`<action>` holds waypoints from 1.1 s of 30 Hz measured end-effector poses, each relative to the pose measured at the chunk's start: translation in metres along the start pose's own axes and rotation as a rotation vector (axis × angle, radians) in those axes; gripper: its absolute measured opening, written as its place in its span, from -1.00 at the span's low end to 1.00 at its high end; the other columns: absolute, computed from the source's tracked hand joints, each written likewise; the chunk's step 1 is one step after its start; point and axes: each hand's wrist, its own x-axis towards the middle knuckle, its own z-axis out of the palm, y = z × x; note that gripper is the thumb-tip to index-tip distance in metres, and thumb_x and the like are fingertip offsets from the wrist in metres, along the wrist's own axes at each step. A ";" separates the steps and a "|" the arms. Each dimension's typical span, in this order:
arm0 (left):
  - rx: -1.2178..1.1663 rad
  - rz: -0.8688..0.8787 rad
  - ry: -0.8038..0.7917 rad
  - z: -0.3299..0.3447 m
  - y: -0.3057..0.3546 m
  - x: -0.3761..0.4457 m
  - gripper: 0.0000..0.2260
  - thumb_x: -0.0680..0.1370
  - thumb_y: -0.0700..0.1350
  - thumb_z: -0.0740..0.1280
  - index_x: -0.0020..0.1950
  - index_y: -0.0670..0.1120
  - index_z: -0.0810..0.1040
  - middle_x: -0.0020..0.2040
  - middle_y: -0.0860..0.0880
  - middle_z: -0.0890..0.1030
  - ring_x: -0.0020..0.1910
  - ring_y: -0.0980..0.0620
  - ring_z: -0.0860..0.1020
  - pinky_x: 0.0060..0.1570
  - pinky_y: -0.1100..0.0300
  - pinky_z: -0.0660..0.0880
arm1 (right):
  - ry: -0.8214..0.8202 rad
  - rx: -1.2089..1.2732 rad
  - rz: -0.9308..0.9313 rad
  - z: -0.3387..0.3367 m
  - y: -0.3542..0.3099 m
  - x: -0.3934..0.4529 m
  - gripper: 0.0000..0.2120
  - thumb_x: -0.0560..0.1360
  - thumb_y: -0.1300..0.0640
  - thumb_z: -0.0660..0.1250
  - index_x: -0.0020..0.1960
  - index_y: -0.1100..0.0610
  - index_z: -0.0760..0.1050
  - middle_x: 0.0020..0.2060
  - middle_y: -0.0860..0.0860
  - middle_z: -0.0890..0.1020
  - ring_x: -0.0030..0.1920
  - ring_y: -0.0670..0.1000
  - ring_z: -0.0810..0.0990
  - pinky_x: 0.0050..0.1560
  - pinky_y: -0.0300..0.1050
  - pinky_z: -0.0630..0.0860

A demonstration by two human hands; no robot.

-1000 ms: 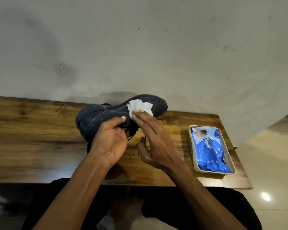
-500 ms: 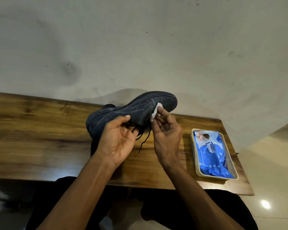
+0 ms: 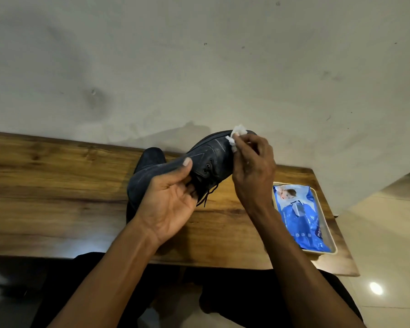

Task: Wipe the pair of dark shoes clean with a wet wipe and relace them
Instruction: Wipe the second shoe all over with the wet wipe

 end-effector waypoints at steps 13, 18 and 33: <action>0.062 0.000 0.021 0.002 -0.002 0.005 -0.59 0.50 -0.17 0.32 0.35 -0.20 0.52 0.29 -0.19 0.61 0.32 -0.11 0.55 0.37 0.06 0.41 | -0.142 0.009 -0.163 -0.005 -0.013 -0.005 -0.59 0.58 0.25 0.16 0.36 0.22 0.58 0.19 0.23 0.55 0.20 0.16 0.52 0.23 -0.13 0.48; 0.007 -0.021 0.051 0.004 -0.003 0.005 -0.59 0.51 -0.20 0.32 0.36 -0.23 0.51 0.26 -0.21 0.62 0.31 -0.15 0.56 0.43 -0.02 0.37 | -0.084 -0.029 -0.070 -0.007 -0.011 -0.003 -0.56 0.57 0.16 0.11 0.34 0.19 0.60 0.13 0.24 0.55 0.15 0.16 0.54 0.16 -0.15 0.48; 0.273 0.105 0.016 -0.006 0.010 0.003 -0.64 0.52 -0.17 0.31 0.30 -0.24 0.53 0.22 -0.20 0.65 0.24 -0.11 0.61 0.27 0.03 0.50 | -0.143 -0.067 -0.137 -0.010 -0.021 -0.030 -0.54 0.57 0.32 0.12 0.41 0.16 0.55 0.13 0.25 0.52 0.13 0.17 0.53 0.07 -0.14 0.46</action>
